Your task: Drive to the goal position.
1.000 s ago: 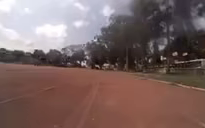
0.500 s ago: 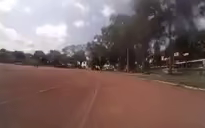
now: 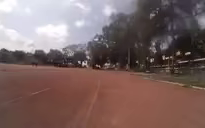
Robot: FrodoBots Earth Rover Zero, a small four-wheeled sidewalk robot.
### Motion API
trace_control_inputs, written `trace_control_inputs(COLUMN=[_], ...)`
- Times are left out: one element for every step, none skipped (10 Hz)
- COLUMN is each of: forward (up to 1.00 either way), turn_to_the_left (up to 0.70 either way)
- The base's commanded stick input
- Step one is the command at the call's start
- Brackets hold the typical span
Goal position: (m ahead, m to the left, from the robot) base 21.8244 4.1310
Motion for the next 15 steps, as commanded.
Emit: trace_control_inputs(forward=[0.7,0.7,0.7,0.7,0.7,0.7,0.7,0.7,0.7,0.7,0.7,0.7,0.7,0.7,0.7], turn_to_the_left=[0.0,0.0,0.0,0.0,0.0,0.0,0.0,0.0,0.0,0.0,0.0,0.0,0.0,0.0,0.0])
